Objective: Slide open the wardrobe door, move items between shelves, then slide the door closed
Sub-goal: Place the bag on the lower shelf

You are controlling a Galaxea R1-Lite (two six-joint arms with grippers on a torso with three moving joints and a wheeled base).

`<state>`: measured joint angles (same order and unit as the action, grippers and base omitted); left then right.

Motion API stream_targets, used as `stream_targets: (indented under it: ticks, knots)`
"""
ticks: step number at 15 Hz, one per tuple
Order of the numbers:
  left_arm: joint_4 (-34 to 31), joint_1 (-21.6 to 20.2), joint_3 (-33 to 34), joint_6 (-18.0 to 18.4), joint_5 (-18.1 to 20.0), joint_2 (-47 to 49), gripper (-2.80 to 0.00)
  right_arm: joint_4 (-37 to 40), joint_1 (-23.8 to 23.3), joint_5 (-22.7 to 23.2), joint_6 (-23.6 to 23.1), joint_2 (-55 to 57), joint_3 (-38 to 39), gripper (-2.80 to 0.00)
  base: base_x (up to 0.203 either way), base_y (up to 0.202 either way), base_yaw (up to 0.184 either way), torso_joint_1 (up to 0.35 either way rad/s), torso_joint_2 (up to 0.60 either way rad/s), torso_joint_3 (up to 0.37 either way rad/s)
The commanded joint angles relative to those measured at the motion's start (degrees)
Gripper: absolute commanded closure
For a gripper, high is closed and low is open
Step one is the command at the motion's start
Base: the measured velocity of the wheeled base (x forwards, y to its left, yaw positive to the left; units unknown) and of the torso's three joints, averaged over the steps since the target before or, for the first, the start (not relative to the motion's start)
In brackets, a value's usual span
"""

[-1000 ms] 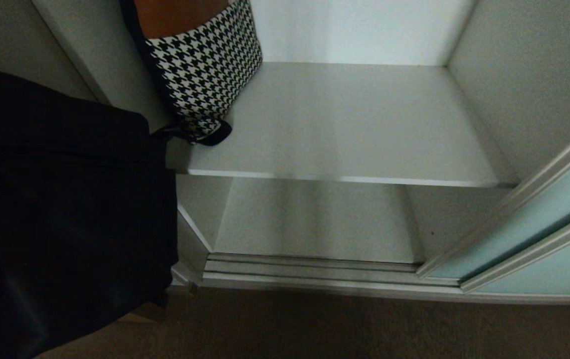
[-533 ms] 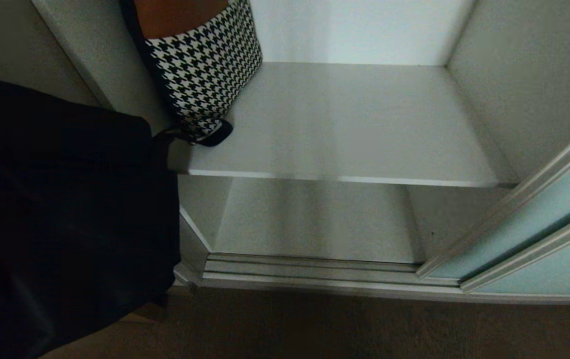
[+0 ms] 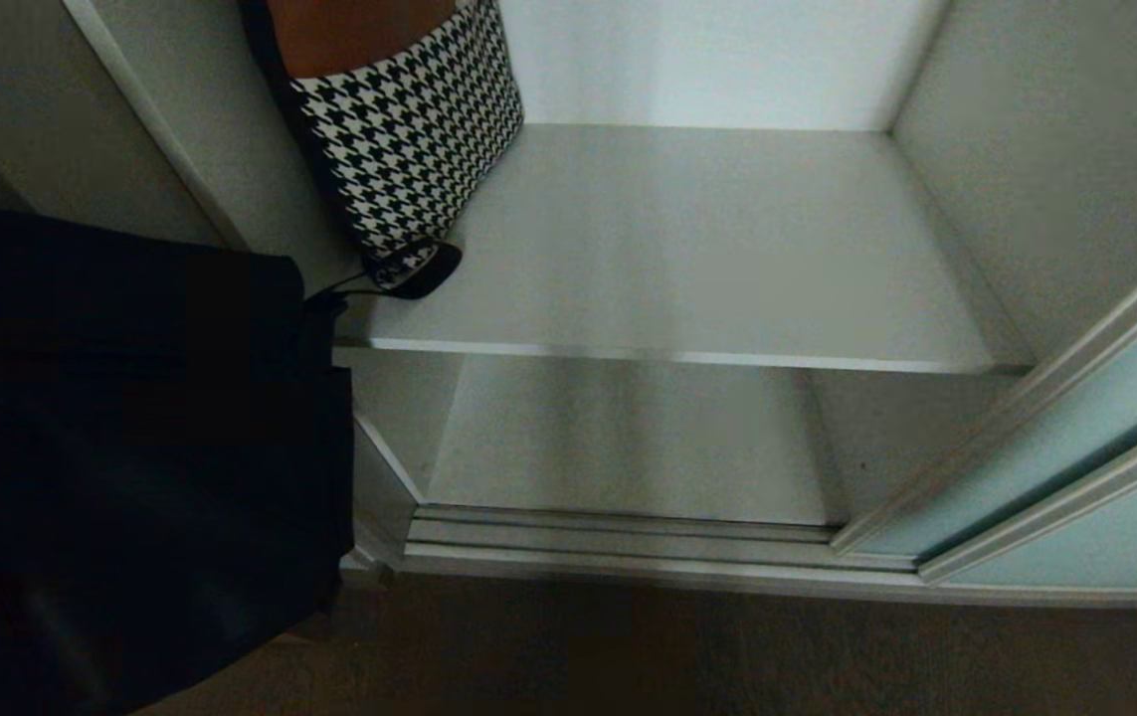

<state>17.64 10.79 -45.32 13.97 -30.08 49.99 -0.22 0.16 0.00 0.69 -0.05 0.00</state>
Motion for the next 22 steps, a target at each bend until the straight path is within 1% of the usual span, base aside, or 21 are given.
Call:
stream_targets:
  ticks: [1, 2, 3, 7, 9, 13, 16, 17, 18, 19, 21, 22]
  knots:
    - [-0.2, -1.7, 1.7, 0.2, -0.4, -1.3, 0.00, 0.0, 0.0, 0.0, -0.1, 0.0, 0.0, 0.00, 0.000, 0.000, 0.000, 0.000, 0.00, 0.000]
    - [-0.2, -1.8, 1.8, 0.2, -0.4, -1.4, 0.00, 0.0, 0.0, 0.0, 0.0, 0.0, 0.0, 0.00, 0.000, 0.000, 0.000, 0.000, 0.00, 0.000]
    - [0.0, -2.3, 3.2, 0.2, -0.3, -2.7, 0.00, 0.0, 0.0, 0.0, 0.0, 0.0, 0.0, 0.00, 0.000, 0.000, 0.000, 0.000, 0.00, 0.000]
    - [0.3, -4.8, 12.9, 0.1, -0.1, -11.2, 0.00, 0.0, 0.0, 0.0, 0.0, 0.0, 0.0, 0.00, 0.000, 0.000, 0.000, 0.000, 0.00, 0.000]
    - [0.4, -5.6, 15.7, -0.4, 0.3, -13.5, 0.00, 0.0, 0.0, 0.0, 0.0, 0.0, 0.0, 0.00, 0.000, 0.000, 0.000, 0.000, 0.00, 0.000]
    - [-0.3, -6.8, 26.1, -1.1, 2.1, -26.5, 0.00, 0.0, 0.0, 0.0, 0.0, 0.0, 0.0, 0.00, 0.000, 0.000, 0.000, 0.000, 0.00, 0.000]
    - [-0.4, -7.2, 30.5, -1.8, 2.3, -31.4, 0.00, 0.0, 0.0, 0.0, 0.0, 0.0, 0.0, 0.00, 0.000, 0.000, 0.000, 0.000, 0.00, 0.000]
    - [-0.4, -7.2, 30.6, -1.8, 2.3, -31.4, 0.00, 0.0, 0.0, 0.0, 0.0, 0.0, 0.0, 0.00, 0.000, 0.000, 0.000, 0.000, 0.00, 0.000]
    - [-0.7, -7.2, 31.3, -2.3, 2.3, -32.0, 0.00, 0.0, 0.0, 0.0, 0.0, 0.0, 0.0, 0.00, 0.000, 0.000, 0.000, 0.000, 0.00, 0.000]
    - [-0.8, -7.2, 33.8, -3.5, 2.4, -33.6, 0.00, 0.0, 0.0, 0.0, 0.0, 0.0, 0.0, 0.00, 0.000, 0.000, 0.000, 0.000, 0.00, 0.000]
    - [0.0, -7.4, 37.9, -6.5, 2.4, -34.4, 0.00, 0.0, 0.0, 0.0, 0.0, 0.0, 0.0, 0.00, 0.000, 0.000, 0.000, 0.000, 0.00, 0.000]
    - [0.7, -7.4, 39.5, -6.9, 2.5, -34.4, 0.00, 0.0, 0.0, 0.0, 0.0, 0.0, 0.0, 0.00, 0.000, 0.000, 0.000, 0.000, 0.00, 0.000]
